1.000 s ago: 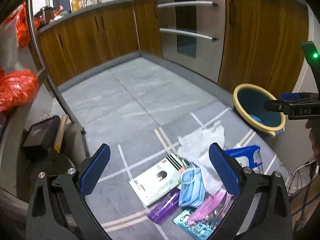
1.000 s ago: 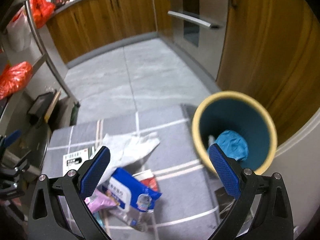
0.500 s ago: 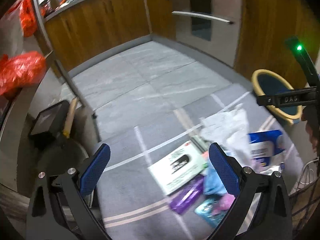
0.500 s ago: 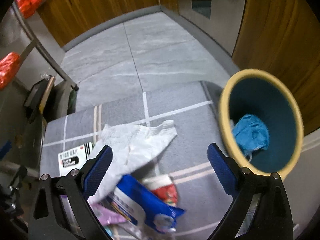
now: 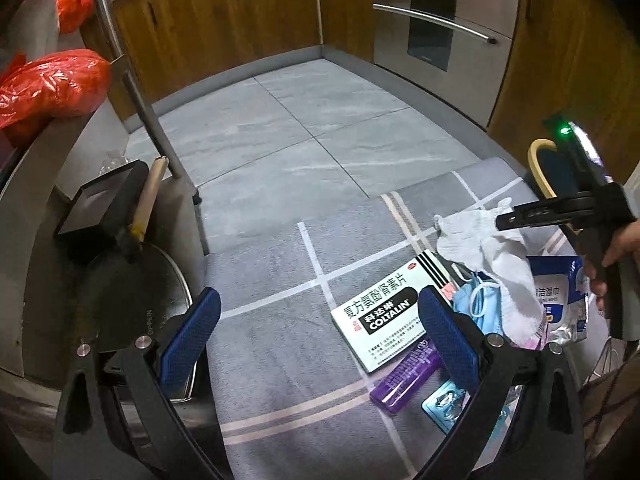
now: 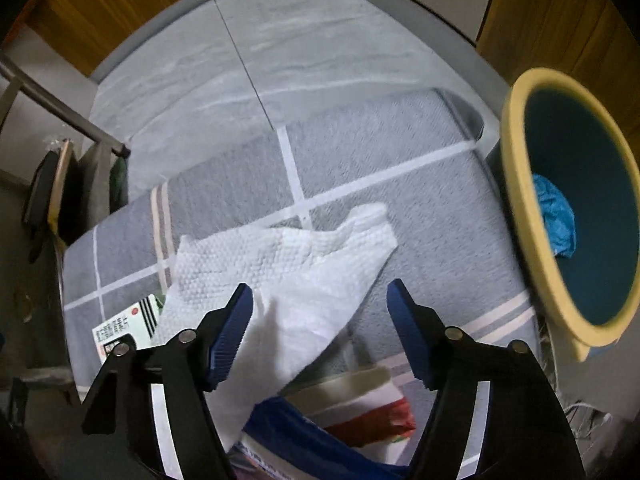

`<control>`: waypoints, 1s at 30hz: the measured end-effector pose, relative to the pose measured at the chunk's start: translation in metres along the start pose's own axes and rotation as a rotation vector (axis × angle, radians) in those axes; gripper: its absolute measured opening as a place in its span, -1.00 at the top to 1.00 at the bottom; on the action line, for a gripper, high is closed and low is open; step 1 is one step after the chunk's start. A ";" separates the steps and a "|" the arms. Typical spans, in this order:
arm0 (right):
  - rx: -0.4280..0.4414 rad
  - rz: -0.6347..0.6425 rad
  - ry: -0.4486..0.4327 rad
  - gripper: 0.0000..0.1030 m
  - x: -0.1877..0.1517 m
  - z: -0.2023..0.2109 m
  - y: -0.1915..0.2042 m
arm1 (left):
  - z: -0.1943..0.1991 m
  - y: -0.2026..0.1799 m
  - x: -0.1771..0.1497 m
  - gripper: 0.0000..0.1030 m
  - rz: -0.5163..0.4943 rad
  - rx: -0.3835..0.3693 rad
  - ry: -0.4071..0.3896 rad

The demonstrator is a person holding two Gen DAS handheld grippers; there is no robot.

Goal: Collect trash
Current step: 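Grasp the white tissue with the right tool while the left tool grasps a blue mask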

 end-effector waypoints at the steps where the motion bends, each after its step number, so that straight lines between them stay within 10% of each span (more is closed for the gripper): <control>1: -0.010 0.002 0.007 -0.32 0.000 -0.003 0.001 | 0.000 -0.001 0.000 -0.89 -0.005 -0.003 0.000; 12: 0.036 0.007 0.028 0.85 0.001 -0.007 0.008 | -0.005 -0.024 0.000 -0.89 -0.052 -0.038 0.014; 30: 0.191 0.054 -0.237 0.91 -0.004 0.104 0.004 | -0.037 -0.095 -0.004 -0.25 -0.099 -0.292 0.123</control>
Point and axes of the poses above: each gripper's, at about its wrist camera, not at the fingertips, and z roughly against the way its jaws point, y to its left, x to its top, the point moved 7 cm from there along -z, roughly the way its jaws point, and after that the axes turned 13 degrees about y, right-handed, at the moved point
